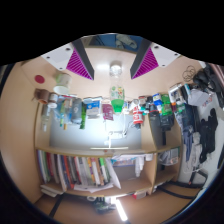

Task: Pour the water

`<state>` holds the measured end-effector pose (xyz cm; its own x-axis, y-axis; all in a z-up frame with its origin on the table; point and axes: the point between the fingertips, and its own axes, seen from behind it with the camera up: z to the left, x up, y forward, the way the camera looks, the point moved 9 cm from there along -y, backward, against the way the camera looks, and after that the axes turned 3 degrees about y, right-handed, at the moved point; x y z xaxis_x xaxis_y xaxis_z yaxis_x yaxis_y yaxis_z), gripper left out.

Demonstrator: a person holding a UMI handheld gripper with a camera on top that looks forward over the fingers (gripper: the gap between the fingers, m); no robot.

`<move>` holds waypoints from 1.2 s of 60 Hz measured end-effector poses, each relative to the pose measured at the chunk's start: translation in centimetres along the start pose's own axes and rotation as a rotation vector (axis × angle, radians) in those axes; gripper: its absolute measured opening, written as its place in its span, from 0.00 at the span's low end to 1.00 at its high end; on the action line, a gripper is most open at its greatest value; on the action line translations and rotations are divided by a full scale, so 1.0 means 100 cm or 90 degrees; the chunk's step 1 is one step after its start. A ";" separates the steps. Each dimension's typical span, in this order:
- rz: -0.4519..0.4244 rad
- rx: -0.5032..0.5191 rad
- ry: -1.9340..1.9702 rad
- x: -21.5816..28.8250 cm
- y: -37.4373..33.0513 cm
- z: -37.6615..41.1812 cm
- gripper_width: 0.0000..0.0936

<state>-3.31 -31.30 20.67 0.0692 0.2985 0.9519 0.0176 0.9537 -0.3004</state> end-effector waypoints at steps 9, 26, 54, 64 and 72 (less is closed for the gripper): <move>-0.012 0.002 -0.009 -0.025 0.122 0.020 0.90; -0.042 -0.035 0.021 -0.036 0.249 0.014 0.53; -0.021 0.036 0.420 0.066 0.238 -0.042 0.38; 0.010 0.088 0.836 0.083 0.242 -0.110 0.37; 0.033 0.171 1.160 0.083 0.247 -0.136 0.38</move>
<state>11.26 -5.77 20.33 0.9321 0.0922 -0.3504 -0.1472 0.9800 -0.1336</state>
